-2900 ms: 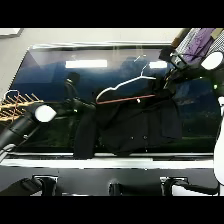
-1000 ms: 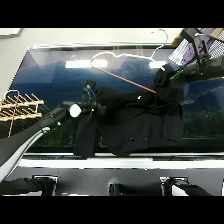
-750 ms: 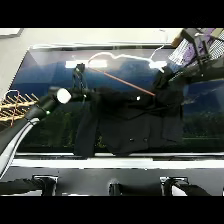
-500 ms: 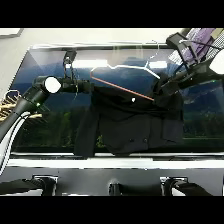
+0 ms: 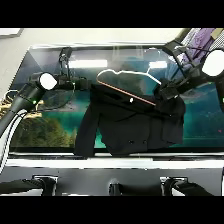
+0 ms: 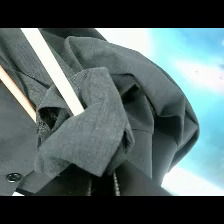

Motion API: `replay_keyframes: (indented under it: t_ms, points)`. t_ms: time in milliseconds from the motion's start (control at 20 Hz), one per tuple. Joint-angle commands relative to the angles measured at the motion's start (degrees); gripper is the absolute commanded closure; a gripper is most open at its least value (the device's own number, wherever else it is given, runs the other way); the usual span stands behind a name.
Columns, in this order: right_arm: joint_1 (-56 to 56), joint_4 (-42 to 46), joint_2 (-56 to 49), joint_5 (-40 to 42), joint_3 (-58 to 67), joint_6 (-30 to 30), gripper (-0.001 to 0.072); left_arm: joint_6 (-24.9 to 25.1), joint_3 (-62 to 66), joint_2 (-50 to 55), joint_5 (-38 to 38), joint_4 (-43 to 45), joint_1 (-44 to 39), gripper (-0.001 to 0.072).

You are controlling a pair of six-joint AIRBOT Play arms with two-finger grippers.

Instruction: Fold the clothes and pants, and hang the long-sleeved shirts on hangers.

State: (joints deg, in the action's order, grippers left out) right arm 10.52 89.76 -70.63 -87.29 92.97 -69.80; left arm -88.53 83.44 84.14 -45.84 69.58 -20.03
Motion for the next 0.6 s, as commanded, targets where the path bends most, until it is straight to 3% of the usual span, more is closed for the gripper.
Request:
replay_keyframes:
  t_ms: [0,550]
  points:
    - [0.11,-2.71,-1.42,-0.28,-0.02,-0.24,0.0672,0.02,0.33,0.04,0.87,-0.11,0.20,0.0677]
    - [3.28,-3.04,-3.10,-2.84,-0.02,0.63,0.0672,0.02,0.31,1.51,4.31,-0.09,0.20,0.0677]
